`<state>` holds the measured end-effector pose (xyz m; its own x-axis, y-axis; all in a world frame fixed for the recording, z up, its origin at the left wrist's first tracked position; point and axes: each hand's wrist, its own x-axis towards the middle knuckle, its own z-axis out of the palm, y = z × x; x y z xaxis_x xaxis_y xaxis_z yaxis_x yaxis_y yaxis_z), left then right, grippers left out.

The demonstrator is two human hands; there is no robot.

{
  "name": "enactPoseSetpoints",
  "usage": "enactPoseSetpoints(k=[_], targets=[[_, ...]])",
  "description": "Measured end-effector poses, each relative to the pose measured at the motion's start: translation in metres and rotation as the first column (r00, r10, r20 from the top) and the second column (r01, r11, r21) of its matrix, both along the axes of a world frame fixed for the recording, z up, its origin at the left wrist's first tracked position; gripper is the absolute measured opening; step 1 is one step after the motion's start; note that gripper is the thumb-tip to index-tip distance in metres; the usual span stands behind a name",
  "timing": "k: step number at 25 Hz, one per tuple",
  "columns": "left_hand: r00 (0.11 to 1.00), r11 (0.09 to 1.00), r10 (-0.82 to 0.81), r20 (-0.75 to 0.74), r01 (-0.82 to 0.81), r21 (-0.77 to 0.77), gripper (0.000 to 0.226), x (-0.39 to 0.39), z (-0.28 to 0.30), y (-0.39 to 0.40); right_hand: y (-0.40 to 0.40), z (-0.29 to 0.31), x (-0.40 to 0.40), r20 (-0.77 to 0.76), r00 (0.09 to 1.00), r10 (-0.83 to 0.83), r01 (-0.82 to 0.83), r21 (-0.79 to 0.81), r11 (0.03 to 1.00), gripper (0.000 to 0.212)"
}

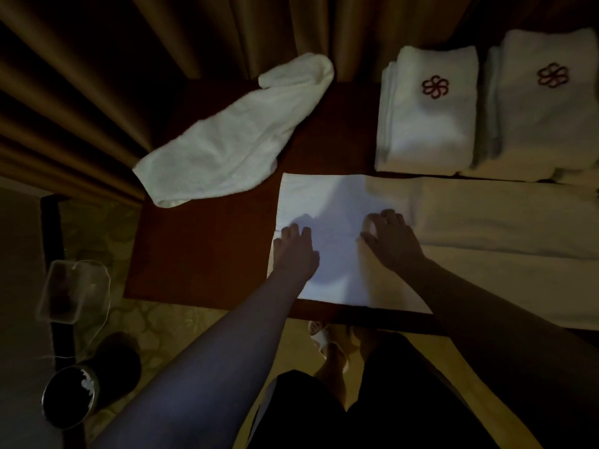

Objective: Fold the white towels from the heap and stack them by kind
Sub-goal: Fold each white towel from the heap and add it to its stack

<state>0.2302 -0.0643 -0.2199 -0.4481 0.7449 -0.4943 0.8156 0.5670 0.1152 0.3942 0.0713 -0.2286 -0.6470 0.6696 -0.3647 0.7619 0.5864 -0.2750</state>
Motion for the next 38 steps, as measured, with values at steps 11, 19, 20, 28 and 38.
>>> enactPoseSetpoints(k=[11,19,20,28,38], targets=[[0.991,0.985,-0.021,0.131,-0.002,0.175,0.046,-0.034,0.001,0.116,0.087,-0.026,-0.011,0.056,0.992,0.116,-0.123,0.125,0.985,0.077],[0.979,0.981,-0.194,-0.068,0.194,-0.014,0.059,-0.032,-0.009,0.138,0.1,-0.014,-0.013,0.172,0.972,0.158,-0.189,0.18,0.965,0.064],[0.97,0.973,-0.23,-0.079,0.232,0.012,0.047,-0.037,-0.008,0.137,0.102,-0.011,-0.012,0.186,0.969,0.164,-0.196,0.17,0.966,0.055],[0.951,0.969,-0.121,0.285,0.051,0.24,0.01,-0.044,0.026,0.1,0.104,0.011,0.033,0.258,0.963,0.076,-0.162,0.328,0.931,0.02],[0.985,0.984,-0.126,0.117,0.11,0.137,0.008,0.002,0.074,0.045,0.05,0.049,0.092,0.004,0.999,-0.049,0.046,0.273,0.961,0.02]])
